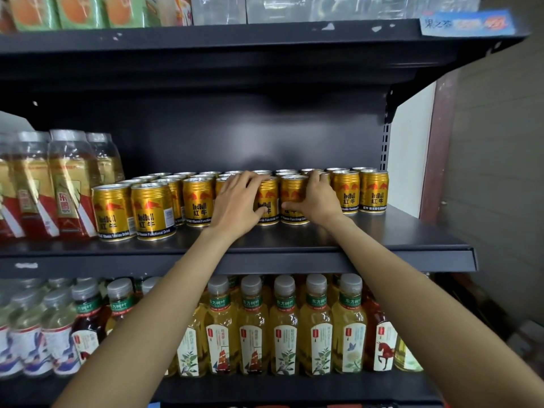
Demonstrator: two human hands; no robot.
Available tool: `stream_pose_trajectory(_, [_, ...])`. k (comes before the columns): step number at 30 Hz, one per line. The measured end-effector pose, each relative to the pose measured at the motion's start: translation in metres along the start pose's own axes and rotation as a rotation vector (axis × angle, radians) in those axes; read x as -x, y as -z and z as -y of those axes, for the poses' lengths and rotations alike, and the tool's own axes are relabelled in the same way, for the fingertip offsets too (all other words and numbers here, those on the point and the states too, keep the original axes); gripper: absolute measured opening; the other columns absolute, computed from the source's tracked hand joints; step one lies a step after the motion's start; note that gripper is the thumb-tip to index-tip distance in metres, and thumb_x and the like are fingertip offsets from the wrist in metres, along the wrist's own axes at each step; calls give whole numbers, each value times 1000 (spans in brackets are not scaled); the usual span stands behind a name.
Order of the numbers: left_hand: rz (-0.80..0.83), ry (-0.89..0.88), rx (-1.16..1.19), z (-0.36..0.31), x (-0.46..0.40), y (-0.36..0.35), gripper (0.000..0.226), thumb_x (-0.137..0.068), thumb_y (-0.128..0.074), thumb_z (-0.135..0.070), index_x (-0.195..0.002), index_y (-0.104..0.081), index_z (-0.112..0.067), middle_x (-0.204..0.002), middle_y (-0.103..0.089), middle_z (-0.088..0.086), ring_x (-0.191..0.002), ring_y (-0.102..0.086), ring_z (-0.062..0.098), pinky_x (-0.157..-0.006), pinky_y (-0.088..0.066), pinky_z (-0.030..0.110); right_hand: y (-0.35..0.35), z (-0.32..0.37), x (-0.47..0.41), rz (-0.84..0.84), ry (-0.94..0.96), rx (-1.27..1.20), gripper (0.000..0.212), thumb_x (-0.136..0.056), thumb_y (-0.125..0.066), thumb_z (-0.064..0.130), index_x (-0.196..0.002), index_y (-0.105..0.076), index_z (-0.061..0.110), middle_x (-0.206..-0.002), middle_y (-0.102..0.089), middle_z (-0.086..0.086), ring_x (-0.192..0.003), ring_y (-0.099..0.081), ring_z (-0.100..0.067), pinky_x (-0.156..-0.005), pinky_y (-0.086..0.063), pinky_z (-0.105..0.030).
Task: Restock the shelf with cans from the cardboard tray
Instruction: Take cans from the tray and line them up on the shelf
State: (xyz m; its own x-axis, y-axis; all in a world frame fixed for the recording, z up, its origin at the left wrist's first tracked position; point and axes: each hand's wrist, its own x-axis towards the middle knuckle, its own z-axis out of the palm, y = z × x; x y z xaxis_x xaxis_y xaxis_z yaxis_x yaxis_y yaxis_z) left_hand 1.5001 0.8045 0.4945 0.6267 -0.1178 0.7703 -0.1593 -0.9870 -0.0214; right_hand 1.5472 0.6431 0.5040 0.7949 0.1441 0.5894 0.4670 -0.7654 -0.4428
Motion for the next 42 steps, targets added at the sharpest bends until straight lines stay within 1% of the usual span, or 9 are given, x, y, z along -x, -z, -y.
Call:
stream_pose_trajectory(4, [5,-29,37,-5,7,8,63,-86,-63,-31,-141,-36,-21,-146,-39,1,-137,-30,20,-112,-24,36,10,-3,19,28,31,28,94,-80,-68,44,-149,-12,15,-152,-22,-15,-138,-24,-37,-106,-34,-46])
stream_pose_trajectory(7, [-103,-25,140,-14,25,26,54,-89,-58,-34,-138,-42,-21,-143,-44,-2,-136,-32,16,-111,-26,34,17,-1,52,-137,172,-120,73,-84,-66,35,-145,-29,19,-147,-34,-7,-134,-32,-27,-106,-35,-39])
stream_pose_trajectory(13, [-475,24,479,-35,94,56,25,-90,-50,-30,-106,-65,-17,-100,-62,-14,-100,-54,4,-86,-40,15,11,25,144,-513,353,-473,23,-89,-57,18,-112,-59,13,-107,-57,9,-102,-55,-9,-87,-43,-17])
stream_pose_trajectory(17, [-481,131,663,-33,153,53,18,-91,-49,-24,-98,-64,-17,-85,-66,-11,-85,-62,6,-79,-46,20,-18,26,199,-552,386,-519,15,-89,-54,11,-99,-63,5,-92,-60,5,-82,-59,-10,-74,-46,-16])
stream_pose_trajectory(20, [-270,325,807,-24,212,41,15,-91,-51,-27,-97,-64,-22,-82,-68,-10,-77,-65,9,-70,-50,22,-50,15,245,-326,326,-537,13,-89,-54,11,-96,-63,6,-86,-63,3,-78,-58,-6,-70,-45,-13])
stream_pose_trajectory(27, [676,690,722,10,390,-1,14,-89,-60,-27,-101,-60,-34,-91,-63,-22,-89,-60,-5,-79,-47,15,-139,-34,371,420,-14,-431,21,-84,-61,9,-102,-67,16,-92,-70,6,-83,-65,-8,-71,-51,-21])
stream_pose_trajectory(33, [660,821,507,12,512,-32,35,-78,-72,-16,-111,-62,-16,-106,-64,-6,-99,-61,11,-87,-47,24,-204,-56,455,797,-254,-176,33,-82,-62,13,-115,-59,16,-105,-67,-8,-97,-63,-28,-74,-51,-38])
stream_pose_trajectory(37, [694,784,452,2,537,-58,51,-72,-77,-20,-119,-57,-16,-118,-58,2,-112,-51,16,-96,-23,8,-243,-54,480,904,-132,32,52,-83,-62,26,-131,-47,15,-130,-52,-6,-126,-42,-27,-102,-36,-36])
stream_pose_trajectory(42, [834,897,529,1,556,-104,81,-69,-79,-28,-137,-35,-16,-136,-42,7,-127,-40,22,-106,-35,32,-279,-47,485,900,5,278,76,-77,-69,28,-141,-34,10,-141,-43,-10,-131,-36,-32,-104,-31,-42])
